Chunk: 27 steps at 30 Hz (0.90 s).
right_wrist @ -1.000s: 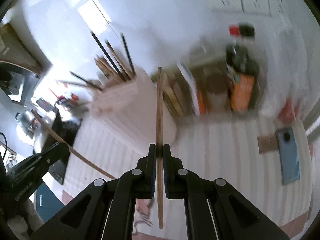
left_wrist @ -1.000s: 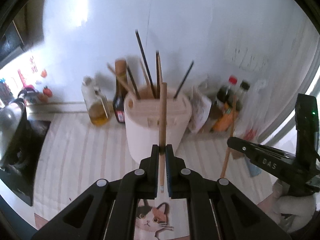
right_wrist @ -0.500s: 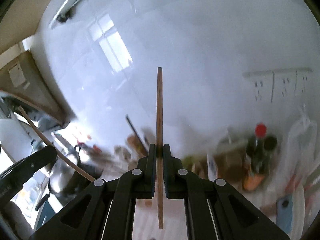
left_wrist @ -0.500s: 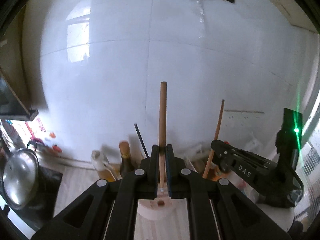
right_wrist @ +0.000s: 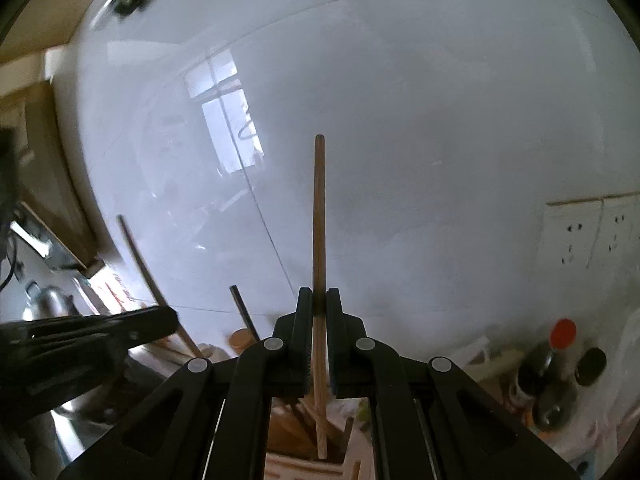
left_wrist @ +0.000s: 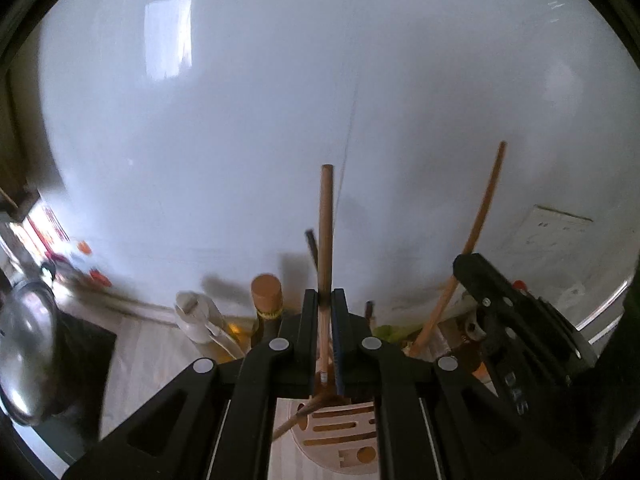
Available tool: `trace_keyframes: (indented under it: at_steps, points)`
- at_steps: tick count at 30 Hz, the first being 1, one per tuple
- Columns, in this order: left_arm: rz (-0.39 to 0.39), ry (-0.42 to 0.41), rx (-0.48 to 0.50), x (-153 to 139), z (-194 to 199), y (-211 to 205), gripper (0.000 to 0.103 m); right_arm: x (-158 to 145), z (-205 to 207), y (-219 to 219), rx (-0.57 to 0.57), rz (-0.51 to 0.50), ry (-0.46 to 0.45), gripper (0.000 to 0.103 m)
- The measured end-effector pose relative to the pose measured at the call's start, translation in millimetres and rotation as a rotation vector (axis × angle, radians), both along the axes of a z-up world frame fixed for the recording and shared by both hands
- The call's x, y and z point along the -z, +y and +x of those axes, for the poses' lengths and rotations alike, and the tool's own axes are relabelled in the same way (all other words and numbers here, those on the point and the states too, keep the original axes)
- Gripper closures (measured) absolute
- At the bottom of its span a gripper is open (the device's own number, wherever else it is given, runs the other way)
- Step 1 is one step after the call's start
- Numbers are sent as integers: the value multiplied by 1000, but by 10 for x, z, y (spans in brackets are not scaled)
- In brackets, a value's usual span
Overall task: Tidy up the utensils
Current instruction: 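Lower both light chopsticks into the holder slots, then open both tools and withdraw them from the holder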
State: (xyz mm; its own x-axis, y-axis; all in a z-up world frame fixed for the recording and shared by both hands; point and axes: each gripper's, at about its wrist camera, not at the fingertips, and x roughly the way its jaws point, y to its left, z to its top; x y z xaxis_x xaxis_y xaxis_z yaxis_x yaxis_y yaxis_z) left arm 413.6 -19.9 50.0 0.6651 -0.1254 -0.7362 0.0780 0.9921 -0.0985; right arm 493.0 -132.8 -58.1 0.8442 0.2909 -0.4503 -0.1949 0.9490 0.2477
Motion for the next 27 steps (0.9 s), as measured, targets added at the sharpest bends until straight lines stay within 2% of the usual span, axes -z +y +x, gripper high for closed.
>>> trace_keyframes:
  at_steps: [5,8,9,11,12,13,15,17,19,21,24,26,27]
  points:
    - [-5,54,6,158,40,24,98,191,60,118,-22,-26,18,96]
    - [-22,63,-8,143,-5,42,92,283,92,115,-46,-15,55,96]
    - [-22,23,-24,127,-4,51,88,302,85,111,-48,-9,69,96]
    - [0,2,-43,70,-41,64,69,307,70,103,-56,-2,89,95]
    - [14,-6,-52,50,-43,74,49,318,46,93,-50,-2,86,93]
    - [21,-24,-59,18,-73,89,35,287,0,77,-46,0,75,89]
    - [39,-57,-81,-13,-119,150,26,205,-103,50,-43,0,53,70]
    - [52,-77,-99,-59,-204,182,22,121,-229,-82,-26,1,42,63]
    - [64,-84,-117,-60,-288,218,8,36,-344,-141,7,-16,45,54]
    - [75,-95,-137,-19,-422,271,0,3,-439,-177,37,-51,60,29]
    - [149,-112,-180,91,-619,295,0,18,-608,-201,85,-133,106,6]
    - [175,-115,-201,168,-733,295,0,74,-711,-196,114,-200,141,0]
    - [168,-113,-203,206,-807,297,0,102,-747,-181,116,-213,153,0]
